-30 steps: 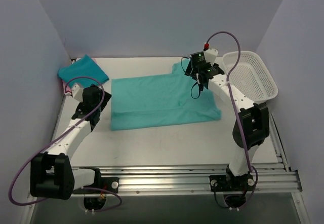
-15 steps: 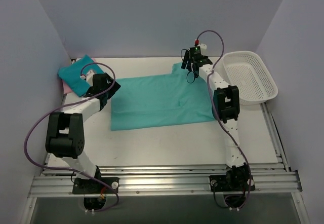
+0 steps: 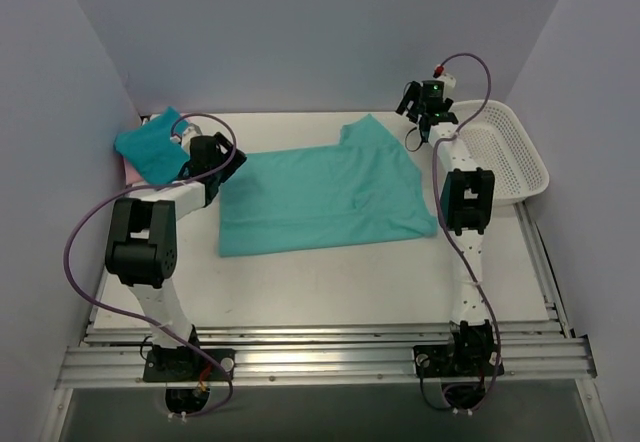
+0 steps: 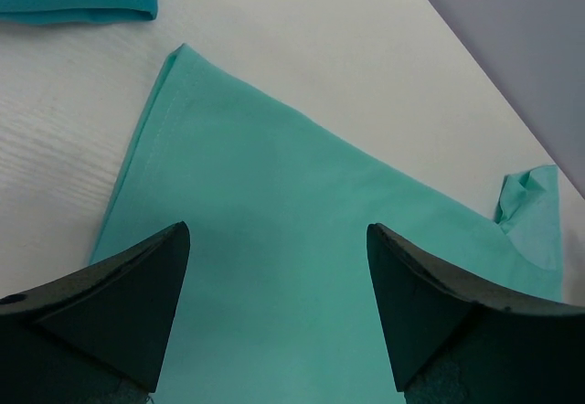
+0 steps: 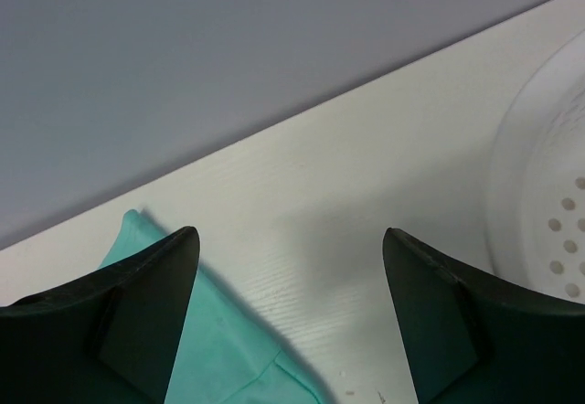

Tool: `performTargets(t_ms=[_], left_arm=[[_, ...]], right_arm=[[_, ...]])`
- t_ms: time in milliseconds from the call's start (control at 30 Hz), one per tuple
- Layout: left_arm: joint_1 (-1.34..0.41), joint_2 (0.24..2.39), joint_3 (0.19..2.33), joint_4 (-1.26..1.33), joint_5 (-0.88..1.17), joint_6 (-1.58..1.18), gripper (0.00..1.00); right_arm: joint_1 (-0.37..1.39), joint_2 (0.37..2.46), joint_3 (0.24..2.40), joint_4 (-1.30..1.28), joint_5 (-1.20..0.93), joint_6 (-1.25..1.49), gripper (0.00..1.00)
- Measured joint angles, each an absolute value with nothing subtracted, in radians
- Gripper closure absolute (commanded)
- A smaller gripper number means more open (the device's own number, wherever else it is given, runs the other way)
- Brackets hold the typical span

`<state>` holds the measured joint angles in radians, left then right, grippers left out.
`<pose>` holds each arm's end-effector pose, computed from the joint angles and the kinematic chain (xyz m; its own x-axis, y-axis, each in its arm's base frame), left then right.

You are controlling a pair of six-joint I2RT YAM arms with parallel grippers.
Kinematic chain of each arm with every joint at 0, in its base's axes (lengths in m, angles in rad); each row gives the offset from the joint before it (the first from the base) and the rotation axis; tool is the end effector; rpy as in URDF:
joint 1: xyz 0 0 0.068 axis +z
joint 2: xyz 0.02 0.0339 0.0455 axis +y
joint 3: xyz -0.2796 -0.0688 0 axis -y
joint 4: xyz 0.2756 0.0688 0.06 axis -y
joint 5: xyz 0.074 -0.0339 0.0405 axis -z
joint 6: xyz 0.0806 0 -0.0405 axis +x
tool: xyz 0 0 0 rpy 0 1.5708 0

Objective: Fold and stack the t-shirts
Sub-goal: Grap the side of the flattened tshirt furthest away from the robot with both arms

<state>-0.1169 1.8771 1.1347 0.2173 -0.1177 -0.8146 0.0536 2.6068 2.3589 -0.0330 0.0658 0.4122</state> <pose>0.4791 -0.0467 0.1608 -0.3525 -0.6860 -0.6365 -0.3519 0.7274 -0.5891 0.6901 0.0317 0.2037 -0.2498 0.3869 -0.8876 0.1197 0.9220 0.3682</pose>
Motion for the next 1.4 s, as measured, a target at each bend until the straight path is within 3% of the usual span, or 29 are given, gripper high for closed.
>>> performTargets(t_ms=[267,800,833,867,1067,1167,1267,1400], left_arm=[[-0.117,1.913,1.164,0.259,-0.099,-0.815,0.14],[-0.117,1.946,1.166,0.274,-0.081,-0.815,0.14],[-0.117,1.946,1.166,0.274,-0.081,-0.815,0.14],[-0.117,1.946,1.166,0.275,-0.081,-0.815,0.14],[-0.114,1.929,1.152,0.274,-0.081,-0.807,0.14],[-0.109,1.921,1.148,0.274,-0.080,-0.806,0.14],[-0.098,1.912,1.135,0.275,-0.080,-0.806,0.14],[-0.089,1.911,1.127,0.274,-0.078,-0.805,0.15]], right_arm=[[0.088,2.735,2.410,0.019,0.013,0.445,0.21],[0.180,2.748,2.416,0.062,-0.051,0.471,0.22],[0.183,2.748,2.416,0.063,-0.053,0.471,0.25],[0.183,2.750,2.416,0.065,-0.053,0.470,0.38],[0.172,2.768,2.416,0.083,-0.061,0.471,0.79],[0.160,2.779,2.416,0.100,-0.073,0.472,0.93],[0.149,2.780,2.416,0.099,-0.086,0.473,1.00],[0.141,2.781,2.415,0.100,-0.096,0.471,1.00]])
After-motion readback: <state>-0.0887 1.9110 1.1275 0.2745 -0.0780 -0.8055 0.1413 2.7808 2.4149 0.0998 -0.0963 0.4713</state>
